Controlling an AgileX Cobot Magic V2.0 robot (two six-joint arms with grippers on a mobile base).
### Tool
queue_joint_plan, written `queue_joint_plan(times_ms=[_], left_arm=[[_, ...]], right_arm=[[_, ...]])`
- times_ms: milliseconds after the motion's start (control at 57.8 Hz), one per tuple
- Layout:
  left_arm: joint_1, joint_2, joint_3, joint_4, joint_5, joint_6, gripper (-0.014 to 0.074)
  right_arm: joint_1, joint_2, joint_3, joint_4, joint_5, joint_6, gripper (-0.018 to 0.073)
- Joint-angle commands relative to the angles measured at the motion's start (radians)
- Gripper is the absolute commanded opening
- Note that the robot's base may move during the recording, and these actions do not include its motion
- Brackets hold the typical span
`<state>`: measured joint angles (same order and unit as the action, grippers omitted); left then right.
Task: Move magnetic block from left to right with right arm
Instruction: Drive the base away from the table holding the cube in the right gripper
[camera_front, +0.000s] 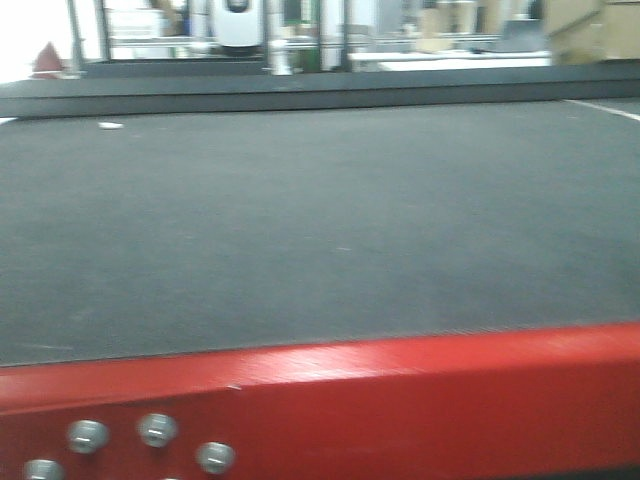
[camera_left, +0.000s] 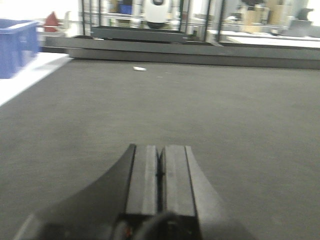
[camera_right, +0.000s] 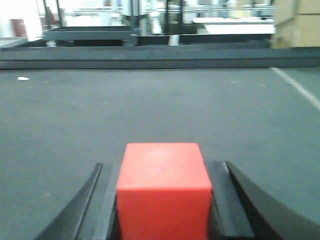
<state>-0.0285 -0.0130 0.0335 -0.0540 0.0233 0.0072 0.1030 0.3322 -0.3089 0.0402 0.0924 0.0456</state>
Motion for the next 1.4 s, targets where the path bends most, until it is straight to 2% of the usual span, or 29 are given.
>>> queue_joint_plan(times_ms=[0,1384], left_arm=[[0.002,-0.013,0.007,-0.003,-0.080,-0.007,-0.0126],[0.002,-0.013,0.007,-0.003,-0.080,-0.007,-0.0126]], right_arm=[[-0.008,0.003,-0.030,-0.001,-0.083,-0.008,0.0234],[-0.008,0.003,-0.030,-0.001,-0.083,-0.008,0.0234]])
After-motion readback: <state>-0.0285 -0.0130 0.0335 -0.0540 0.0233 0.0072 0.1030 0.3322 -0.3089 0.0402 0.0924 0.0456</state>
